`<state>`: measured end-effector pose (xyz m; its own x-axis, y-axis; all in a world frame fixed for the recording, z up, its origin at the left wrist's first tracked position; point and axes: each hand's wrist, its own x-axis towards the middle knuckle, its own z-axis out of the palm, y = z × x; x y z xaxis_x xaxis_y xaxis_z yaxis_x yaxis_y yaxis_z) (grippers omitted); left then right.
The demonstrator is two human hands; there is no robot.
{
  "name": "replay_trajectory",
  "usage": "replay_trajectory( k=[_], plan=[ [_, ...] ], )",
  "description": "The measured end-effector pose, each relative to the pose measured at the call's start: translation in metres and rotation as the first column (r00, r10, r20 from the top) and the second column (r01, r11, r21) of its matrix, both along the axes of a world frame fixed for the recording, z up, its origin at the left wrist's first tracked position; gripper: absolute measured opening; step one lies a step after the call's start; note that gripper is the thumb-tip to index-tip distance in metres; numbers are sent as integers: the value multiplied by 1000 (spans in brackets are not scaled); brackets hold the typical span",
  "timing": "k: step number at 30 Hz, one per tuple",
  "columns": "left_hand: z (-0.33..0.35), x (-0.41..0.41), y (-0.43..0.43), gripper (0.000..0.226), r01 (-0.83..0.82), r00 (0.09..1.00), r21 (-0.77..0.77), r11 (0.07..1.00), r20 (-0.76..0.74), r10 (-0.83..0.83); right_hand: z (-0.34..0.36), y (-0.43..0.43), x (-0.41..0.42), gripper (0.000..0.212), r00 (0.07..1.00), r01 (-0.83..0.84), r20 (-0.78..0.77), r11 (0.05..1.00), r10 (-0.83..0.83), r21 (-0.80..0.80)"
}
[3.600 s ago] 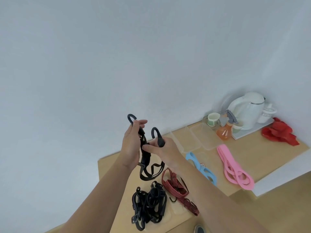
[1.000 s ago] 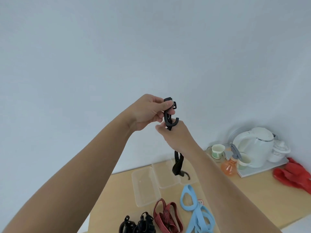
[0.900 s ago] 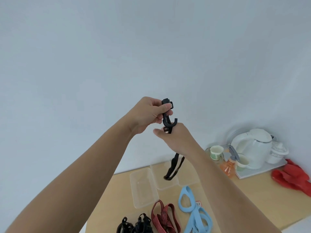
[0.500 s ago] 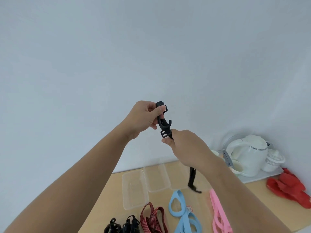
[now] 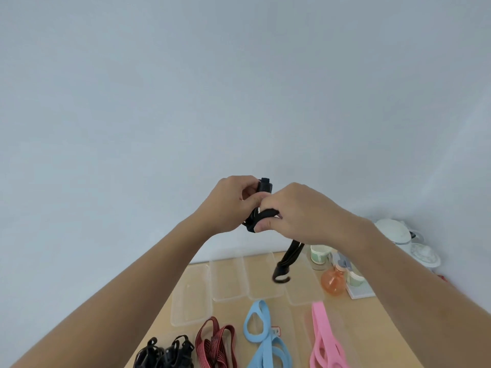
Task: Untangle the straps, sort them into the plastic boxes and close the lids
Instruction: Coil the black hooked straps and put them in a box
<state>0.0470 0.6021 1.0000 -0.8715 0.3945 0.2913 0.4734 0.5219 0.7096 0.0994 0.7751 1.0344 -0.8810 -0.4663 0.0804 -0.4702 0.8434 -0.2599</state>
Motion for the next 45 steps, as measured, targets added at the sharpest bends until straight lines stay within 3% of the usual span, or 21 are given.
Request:
replay_trajectory(
  k=[5,9,15,19,23,27,29,31,34,40,42,45],
  plan=[
    [-1,10,6,19,106,990,-81,991,104,-97,10,27,-14,17,993,-2,112,967,32,-257],
    [-2,20,9,19,219,942,5,976,259,-213,23,47,-24,15,978,-15,187,932,88,-363],
    [11,26,11,28,340,878,42,939,344,-333,18,65,-41,12,918,-73,299,854,259,-516],
    [14,23,5,25,444,784,147,884,414,-462,1,73,-54,8,872,-3,338,696,354,-718],
    [6,16,4,28,398,705,398,826,443,-553,-29,65,-60,26,855,115,345,507,388,-854],
    [-8,7,10,24,194,757,615,764,401,-516,-69,32,-49,52,883,319,399,310,246,-896],
    [-14,5,18,22,130,792,662,738,379,-479,-88,17,-43,51,885,400,445,268,137,-877],
    [-19,3,26,18,33,834,690,723,380,-401,-101,4,-36,40,863,464,500,270,78,-844],
    [-32,1,37,12,-84,905,630,772,372,-205,-107,-8,-29,29,807,559,590,283,28,-779],
    [-44,1,42,17,-227,964,457,860,230,132,-112,-6,-19,38,784,547,620,500,-24,-672],
    [-47,1,40,18,-237,968,384,893,176,181,-109,-6,-15,40,836,481,536,629,-118,-611],
    [-54,4,38,22,-246,968,310,918,114,221,-105,-1,-11,45,940,317,259,846,-221,-429]
  ],
)
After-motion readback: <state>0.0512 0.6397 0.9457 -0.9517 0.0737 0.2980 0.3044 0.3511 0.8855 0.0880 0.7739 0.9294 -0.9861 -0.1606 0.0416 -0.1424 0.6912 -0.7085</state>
